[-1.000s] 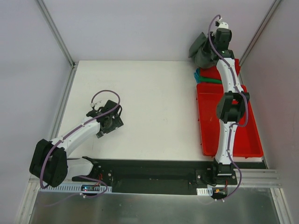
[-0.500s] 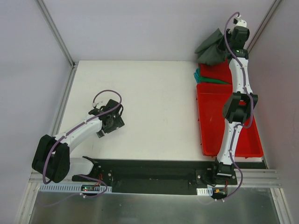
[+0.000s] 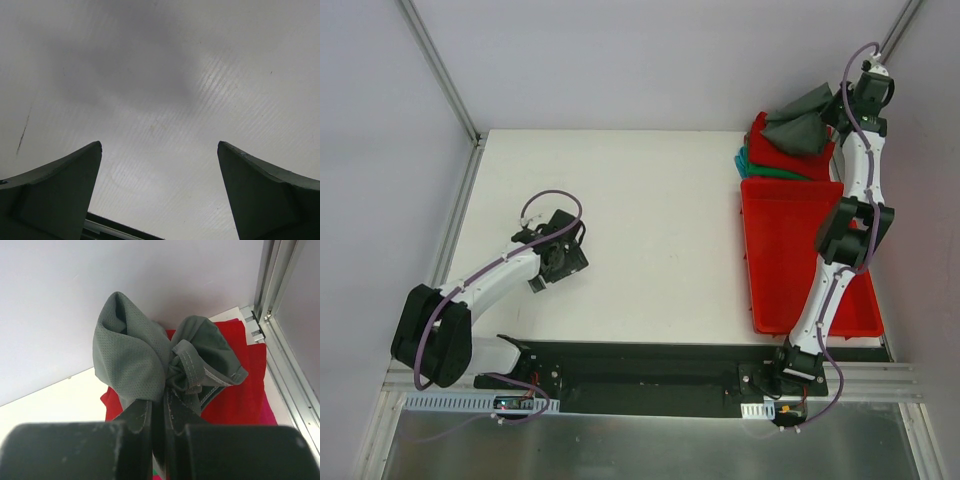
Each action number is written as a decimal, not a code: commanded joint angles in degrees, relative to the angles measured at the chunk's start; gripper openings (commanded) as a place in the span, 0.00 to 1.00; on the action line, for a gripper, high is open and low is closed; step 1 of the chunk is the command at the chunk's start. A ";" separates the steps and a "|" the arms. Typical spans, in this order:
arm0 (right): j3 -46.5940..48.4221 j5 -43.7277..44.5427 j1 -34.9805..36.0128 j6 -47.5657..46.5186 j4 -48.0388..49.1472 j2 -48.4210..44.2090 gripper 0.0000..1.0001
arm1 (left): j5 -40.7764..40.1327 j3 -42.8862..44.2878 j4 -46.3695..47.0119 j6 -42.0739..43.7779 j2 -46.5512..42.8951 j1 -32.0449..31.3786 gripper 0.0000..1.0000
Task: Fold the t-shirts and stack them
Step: Put the neatly folded tshirt into the corner of the board with the right arm
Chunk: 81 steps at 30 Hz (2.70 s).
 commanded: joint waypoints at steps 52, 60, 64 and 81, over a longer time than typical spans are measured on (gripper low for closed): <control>3.85 -2.23 -3.86 2.83 -2.37 8.71 0.27 | 2.00 3.79 0.15 -0.07 4.36 0.55 0.99; 4.29 5.22 -3.78 1.87 -2.64 6.18 0.50 | 2.52 4.23 0.15 0.11 4.54 0.55 0.99; 4.03 4.98 -3.52 -1.20 -6.76 2.84 0.65 | 2.61 4.40 0.15 0.28 4.27 0.55 0.99; -11.90 -3.82 0.44 -18.61 -22.41 -8.43 0.64 | 3.05 4.75 1.73 3.36 5.50 0.55 0.99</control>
